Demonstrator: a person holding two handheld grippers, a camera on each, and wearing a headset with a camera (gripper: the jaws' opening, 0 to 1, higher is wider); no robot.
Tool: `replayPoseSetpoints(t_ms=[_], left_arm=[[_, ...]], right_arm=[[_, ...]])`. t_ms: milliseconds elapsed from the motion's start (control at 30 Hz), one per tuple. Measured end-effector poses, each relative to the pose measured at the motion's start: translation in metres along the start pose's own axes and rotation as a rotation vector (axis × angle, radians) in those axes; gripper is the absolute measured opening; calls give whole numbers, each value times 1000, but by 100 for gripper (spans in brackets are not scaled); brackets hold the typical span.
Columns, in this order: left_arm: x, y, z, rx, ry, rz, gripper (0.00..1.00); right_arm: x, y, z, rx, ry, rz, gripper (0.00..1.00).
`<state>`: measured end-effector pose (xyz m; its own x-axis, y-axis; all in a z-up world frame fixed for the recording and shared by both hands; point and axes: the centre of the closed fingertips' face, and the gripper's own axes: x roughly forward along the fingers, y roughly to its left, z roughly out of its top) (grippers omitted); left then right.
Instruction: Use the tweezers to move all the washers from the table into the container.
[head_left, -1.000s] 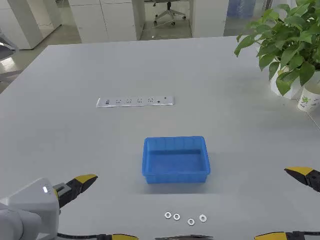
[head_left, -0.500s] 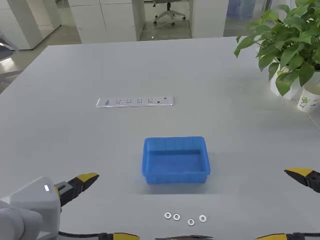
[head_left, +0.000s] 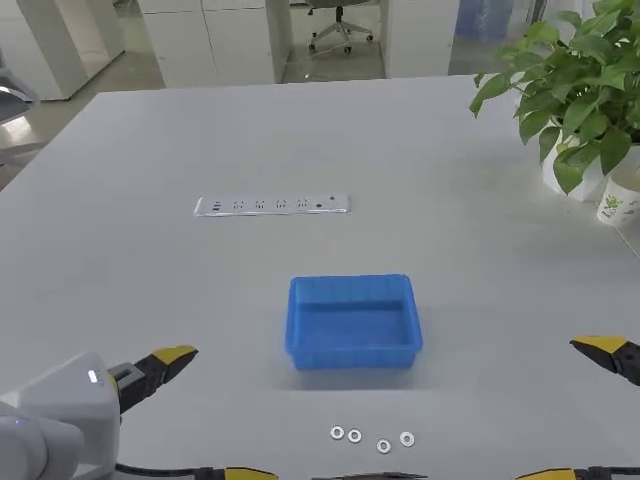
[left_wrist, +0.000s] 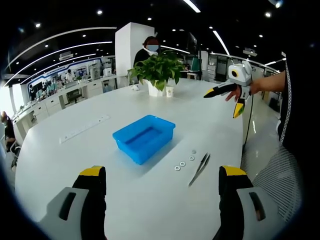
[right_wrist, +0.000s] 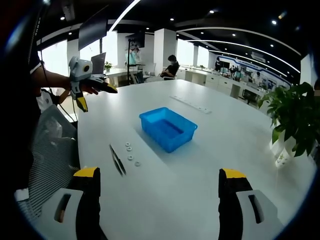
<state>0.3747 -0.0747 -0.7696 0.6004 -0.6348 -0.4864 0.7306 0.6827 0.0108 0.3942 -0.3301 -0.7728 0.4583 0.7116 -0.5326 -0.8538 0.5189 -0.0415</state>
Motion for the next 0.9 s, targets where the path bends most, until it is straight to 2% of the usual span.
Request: replayPoseSetpoints(t_ms=[900], left_arm=[[4, -4, 2, 40, 28, -35, 99]], right_arm=[[-2, -4, 1, -24, 20, 11, 100]])
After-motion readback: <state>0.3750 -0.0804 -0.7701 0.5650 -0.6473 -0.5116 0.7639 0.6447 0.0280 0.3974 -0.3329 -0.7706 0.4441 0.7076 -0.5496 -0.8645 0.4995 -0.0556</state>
